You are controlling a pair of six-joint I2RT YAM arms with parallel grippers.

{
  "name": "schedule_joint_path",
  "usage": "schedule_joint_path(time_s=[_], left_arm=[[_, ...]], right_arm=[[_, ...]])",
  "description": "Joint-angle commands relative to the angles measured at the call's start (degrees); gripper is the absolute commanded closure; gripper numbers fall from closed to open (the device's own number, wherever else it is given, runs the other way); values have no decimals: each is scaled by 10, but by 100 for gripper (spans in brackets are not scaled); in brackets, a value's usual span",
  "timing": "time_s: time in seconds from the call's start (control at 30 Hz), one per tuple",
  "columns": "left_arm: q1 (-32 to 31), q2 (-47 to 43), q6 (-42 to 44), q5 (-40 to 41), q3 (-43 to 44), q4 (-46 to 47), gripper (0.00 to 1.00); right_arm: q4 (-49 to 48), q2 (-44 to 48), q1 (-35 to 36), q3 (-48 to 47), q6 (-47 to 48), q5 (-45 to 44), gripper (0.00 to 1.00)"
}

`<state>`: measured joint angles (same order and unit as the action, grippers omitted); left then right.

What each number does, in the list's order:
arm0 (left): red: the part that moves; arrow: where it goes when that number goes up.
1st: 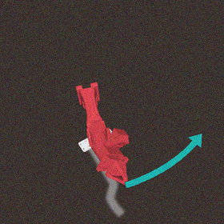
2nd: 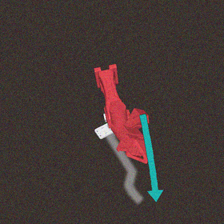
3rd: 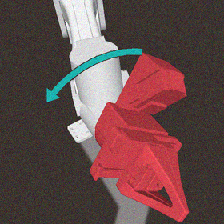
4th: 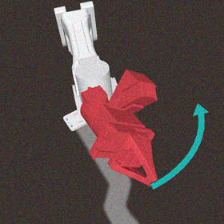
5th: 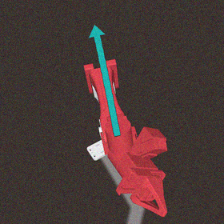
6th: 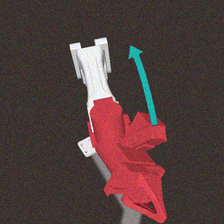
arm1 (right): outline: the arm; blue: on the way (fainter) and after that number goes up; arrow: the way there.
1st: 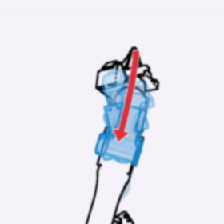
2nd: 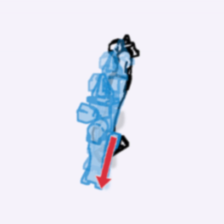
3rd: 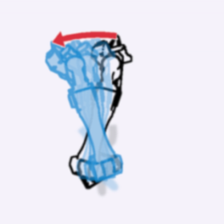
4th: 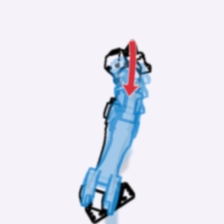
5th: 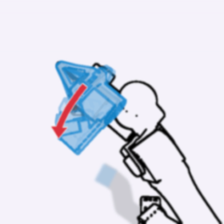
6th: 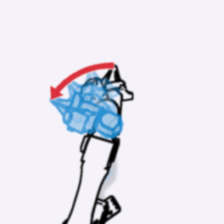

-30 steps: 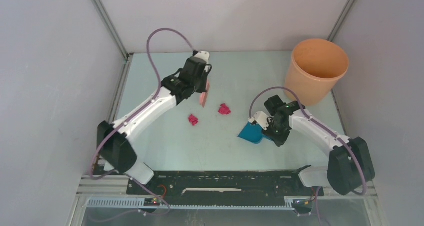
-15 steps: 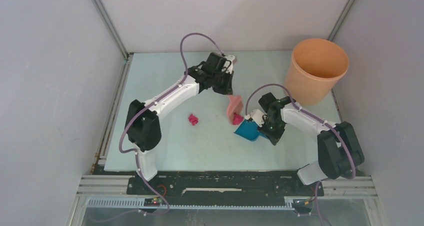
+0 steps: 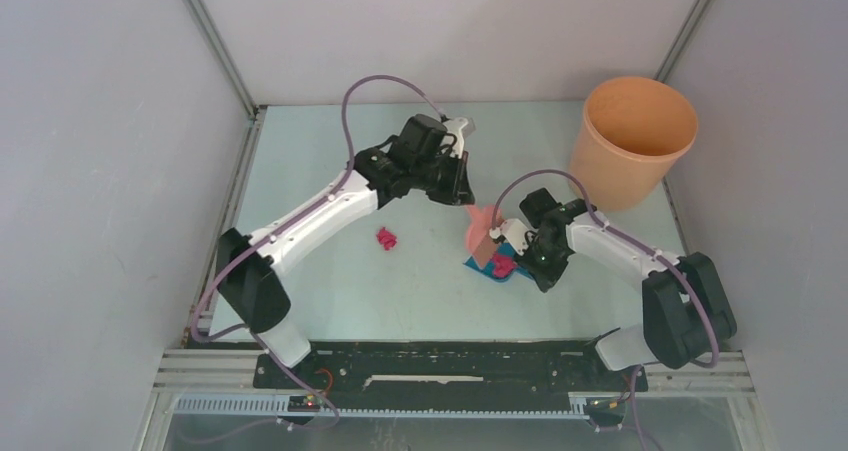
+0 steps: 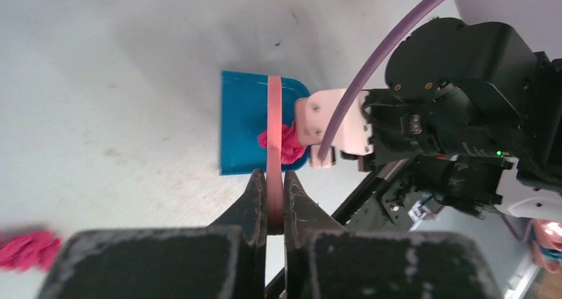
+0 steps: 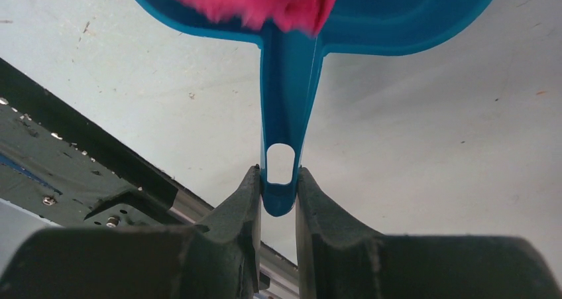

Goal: Sweep away the paper scraps from the table

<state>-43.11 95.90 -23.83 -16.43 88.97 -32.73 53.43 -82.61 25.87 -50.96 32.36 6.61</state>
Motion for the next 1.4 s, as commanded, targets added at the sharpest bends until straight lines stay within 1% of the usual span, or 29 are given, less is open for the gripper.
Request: schedule_joint_path(time_s=[0.0,0.13,0.33,0.5,0.63,0.77,0.97,1.07,1.1,1.17,1.27,1.37], left_arm=[[3,-66,53,110,56,-101,100],[9,-86,108,224,83,-181,100],[37,-81,154,394,78,-270,100],[61,-58,161,479,51,-298,100],[86,-17,172,492,44,-299,100],[94,35,179,463,50,-283,100],[92,68,163,319,48,-237,100],[77,66,144,229,43,-211,100],[69,65,139,210,41,-203,100],[59,61,125,154,31,-183,100],[46,55,96,92,8,-149,100],[36,36,61,26,-33,-86,100]], right_arm=[[-19,40,12,26,-12,16,100],[-19,63,27,37,-10,20,100],[-23,66,66,37,-11,8,100],[-25,31,95,24,-15,-9,100],[-27,9,112,12,-15,-15,100],[-26,-1,126,3,-20,-21,100],[-25,-4,130,1,-21,-25,100],[-27,-7,130,0,-25,-23,100],[-29,-8,131,1,-26,-23,100],[-31,-13,131,0,-26,-21,100],[-33,-17,131,-1,-28,-19,100],[-32,-16,130,-1,-29,-17,100]])
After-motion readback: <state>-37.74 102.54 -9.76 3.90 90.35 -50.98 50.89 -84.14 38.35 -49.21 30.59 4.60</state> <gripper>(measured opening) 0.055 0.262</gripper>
